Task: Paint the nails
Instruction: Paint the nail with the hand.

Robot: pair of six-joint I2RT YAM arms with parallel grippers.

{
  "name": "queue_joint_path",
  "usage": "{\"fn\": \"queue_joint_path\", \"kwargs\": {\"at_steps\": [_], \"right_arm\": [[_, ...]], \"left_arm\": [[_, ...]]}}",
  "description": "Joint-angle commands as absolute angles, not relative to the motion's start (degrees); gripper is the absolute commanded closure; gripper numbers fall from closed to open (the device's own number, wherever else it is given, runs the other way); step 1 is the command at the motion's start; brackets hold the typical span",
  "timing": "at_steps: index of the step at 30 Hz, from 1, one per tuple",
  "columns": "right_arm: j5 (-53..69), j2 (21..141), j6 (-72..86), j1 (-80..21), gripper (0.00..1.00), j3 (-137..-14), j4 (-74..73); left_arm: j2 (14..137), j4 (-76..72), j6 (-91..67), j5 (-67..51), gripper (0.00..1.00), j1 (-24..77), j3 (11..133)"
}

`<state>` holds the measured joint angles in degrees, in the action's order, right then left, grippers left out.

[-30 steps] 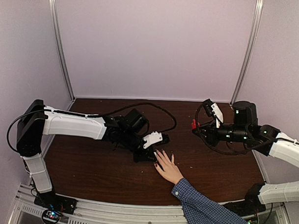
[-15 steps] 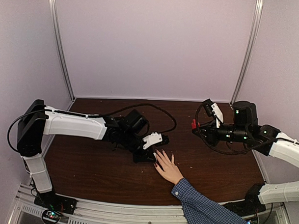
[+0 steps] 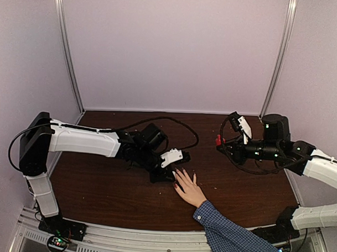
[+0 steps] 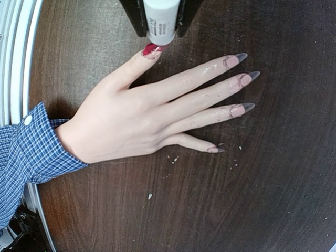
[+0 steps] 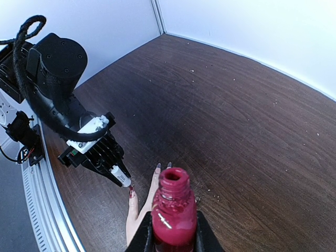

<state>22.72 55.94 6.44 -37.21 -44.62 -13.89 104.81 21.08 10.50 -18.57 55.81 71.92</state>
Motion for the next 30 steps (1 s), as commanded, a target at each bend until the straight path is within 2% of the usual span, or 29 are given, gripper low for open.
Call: {"fn": "queue_joint_path", "kwargs": {"at_steps": [1, 30], "right_arm": [[23.26, 55.86, 7.06, -36.77, 1.0, -44.47, -12.66], [23.3, 55.24, 7.08, -36.74, 1.0, -44.12, -12.46]], "left_arm": [[104.11, 19.87, 10.84, -17.26, 1.0, 55.28, 73.32], [100.17, 18.9, 9.86, -14.43, 1.0, 54.4, 71.55]]}}
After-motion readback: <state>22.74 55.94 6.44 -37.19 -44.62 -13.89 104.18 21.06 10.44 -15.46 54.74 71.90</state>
